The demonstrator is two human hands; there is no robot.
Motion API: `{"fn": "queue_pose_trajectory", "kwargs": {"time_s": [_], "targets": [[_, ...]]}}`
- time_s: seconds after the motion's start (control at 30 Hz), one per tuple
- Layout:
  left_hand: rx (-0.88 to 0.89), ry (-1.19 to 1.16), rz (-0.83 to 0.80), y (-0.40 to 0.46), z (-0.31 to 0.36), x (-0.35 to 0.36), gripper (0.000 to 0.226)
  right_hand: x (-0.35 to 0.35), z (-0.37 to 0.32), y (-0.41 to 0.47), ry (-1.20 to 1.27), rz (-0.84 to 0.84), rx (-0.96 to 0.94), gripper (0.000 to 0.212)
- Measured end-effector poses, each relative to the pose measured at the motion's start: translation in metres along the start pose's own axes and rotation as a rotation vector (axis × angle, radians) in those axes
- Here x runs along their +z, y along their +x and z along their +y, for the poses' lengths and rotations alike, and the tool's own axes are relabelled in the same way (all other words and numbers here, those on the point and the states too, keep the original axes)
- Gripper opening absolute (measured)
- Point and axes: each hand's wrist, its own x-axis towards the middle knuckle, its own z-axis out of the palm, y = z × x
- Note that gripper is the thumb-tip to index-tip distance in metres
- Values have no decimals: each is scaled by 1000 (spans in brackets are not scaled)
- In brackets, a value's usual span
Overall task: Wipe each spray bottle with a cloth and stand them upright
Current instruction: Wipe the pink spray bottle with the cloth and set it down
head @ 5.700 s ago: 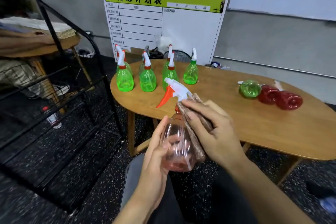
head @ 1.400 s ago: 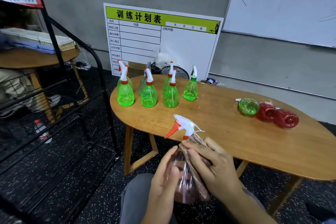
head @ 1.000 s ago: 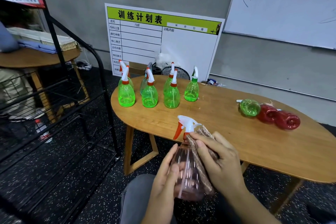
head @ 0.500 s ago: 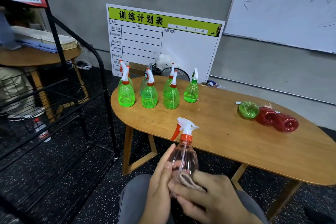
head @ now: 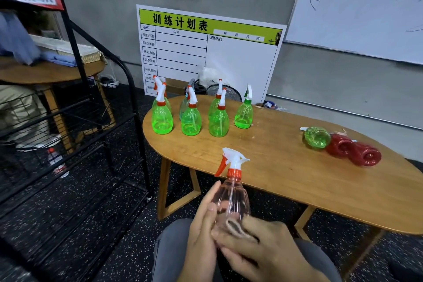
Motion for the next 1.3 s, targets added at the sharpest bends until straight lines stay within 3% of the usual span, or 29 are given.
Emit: {"fn": "queue_pose_trajectory", "kwargs": {"time_s": [0.13,0.23,0.3,0.4,0.63,0.77,0.97,1.13,1.3], "targets": [[-1,11,-42,1,-2,-1,40,-6,6,4,-33,37,-6,36],[25,31,-70,0,-2,1,36,-9,16,20,-3,158,186,32],[31,52,-70,-1,-1,2,46,-9,22,27,46,220,322,30],[31,27,-64,0,1,1,41,-3,20,30,118,253,384,30],[11,57,-26,1,-6,-1,42,2,-2,1,27,88,55,30],[10,53,-50,-3,-7,2,42,-4,8,0,4,86,-19,32],[45,81,-87,-6,0,7,39,-13,29,20,114,224,290,30],[103,111,-99,-10,3,4,75,-12,25,26,202,273,353,28],[41,-22,-97,-7,-1,5,63,-14,29,28,266,321,423,28]]}}
